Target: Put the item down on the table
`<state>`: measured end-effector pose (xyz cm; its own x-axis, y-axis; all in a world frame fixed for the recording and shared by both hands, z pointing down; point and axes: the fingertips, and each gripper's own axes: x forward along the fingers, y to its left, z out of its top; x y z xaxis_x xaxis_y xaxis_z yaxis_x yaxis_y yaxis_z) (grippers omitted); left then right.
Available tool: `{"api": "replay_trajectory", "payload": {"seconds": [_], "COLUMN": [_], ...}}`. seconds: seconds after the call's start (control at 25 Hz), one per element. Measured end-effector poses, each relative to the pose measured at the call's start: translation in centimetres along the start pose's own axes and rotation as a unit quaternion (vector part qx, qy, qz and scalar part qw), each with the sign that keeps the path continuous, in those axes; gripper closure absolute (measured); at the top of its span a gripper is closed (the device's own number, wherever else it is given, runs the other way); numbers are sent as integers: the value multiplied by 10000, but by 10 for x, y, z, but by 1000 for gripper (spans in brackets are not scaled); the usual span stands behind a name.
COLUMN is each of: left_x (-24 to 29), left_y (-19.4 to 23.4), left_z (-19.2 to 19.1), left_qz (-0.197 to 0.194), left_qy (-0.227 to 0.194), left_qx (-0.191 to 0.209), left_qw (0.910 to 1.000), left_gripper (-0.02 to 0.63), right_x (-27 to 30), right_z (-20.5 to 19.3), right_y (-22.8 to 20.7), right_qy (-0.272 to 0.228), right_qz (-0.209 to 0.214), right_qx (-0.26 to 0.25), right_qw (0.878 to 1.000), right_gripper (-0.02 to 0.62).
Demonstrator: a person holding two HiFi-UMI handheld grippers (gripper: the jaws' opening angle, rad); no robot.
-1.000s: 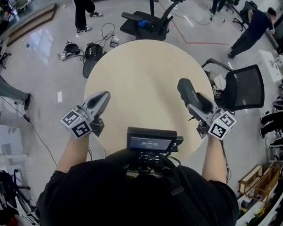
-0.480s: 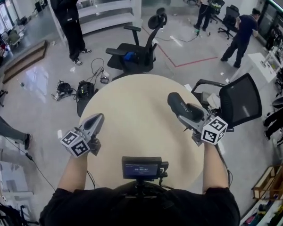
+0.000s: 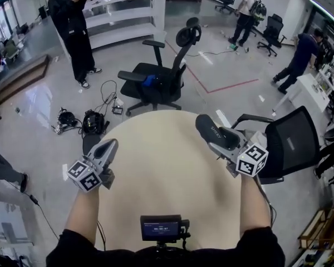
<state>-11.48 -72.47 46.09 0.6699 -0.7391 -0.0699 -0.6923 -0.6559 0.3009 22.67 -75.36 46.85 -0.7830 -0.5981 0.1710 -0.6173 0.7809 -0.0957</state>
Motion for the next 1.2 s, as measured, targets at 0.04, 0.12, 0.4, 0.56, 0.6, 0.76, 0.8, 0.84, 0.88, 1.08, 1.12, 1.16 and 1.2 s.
{"api": "replay_trajectory", "payload": {"seconds": [0.04, 0.12, 0.4, 0.56, 0.6, 0.76, 0.8, 0.84, 0.88, 1.08, 1.12, 1.16, 1.2], "left_x": [11, 32, 86, 113, 118, 127, 129, 130, 132, 134, 135, 135, 135], "left_y": [13, 37, 100, 109, 109, 110, 111, 112, 112, 108, 108, 108, 109], "left_z": [-6, -23, -108, -146, -154, -173, -174, -175, -175, -180, -180, -182, -184], "left_qz": [24, 46, 302, 229, 178, 36, -10, -52, -90, -212, -232, -249, -256], "left_qy": [9, 39, 21, 141, 182, 151, 91, 43, 12, -15, -27, -32, -23], "left_qx": [37, 95, -6, 187, 251, 246, 197, 158, 143, 318, 323, 310, 294], "left_qw": [10000, 9999, 9995, 9995, 9994, 9996, 9998, 9999, 9999, 9993, 9992, 9992, 9992], "left_gripper": [604, 604, 604, 604, 604, 604, 604, 604, 604, 604, 604, 604, 604], "right_x": [11, 32, 104, 147, 157, 185, 191, 196, 201, 219, 222, 225, 228], "right_z": [-4, -15, -75, -106, -116, -154, -160, -165, -169, -182, -184, -187, -192], "right_y": [-14, -41, -122, -149, -152, -160, -163, -167, -170, -180, -181, -182, -182], "right_qy": [13, 41, 136, 264, 322, 546, 589, 625, 658, 921, 985, 1053, 1136], "right_qz": [-19, -59, -163, -120, -101, -81, -97, -114, -130, -271, -303, -332, -356], "right_qx": [-14, -20, 59, -8, -38, -63, -57, -61, -81, -421, -492, -570, -656], "right_qw": [10000, 10000, 9998, 9996, 9994, 9985, 9982, 9980, 9977, 9945, 9935, 9923, 9907], "right_gripper": [275, 275, 275, 275, 275, 275, 275, 275, 275, 275, 275, 275, 275]}}
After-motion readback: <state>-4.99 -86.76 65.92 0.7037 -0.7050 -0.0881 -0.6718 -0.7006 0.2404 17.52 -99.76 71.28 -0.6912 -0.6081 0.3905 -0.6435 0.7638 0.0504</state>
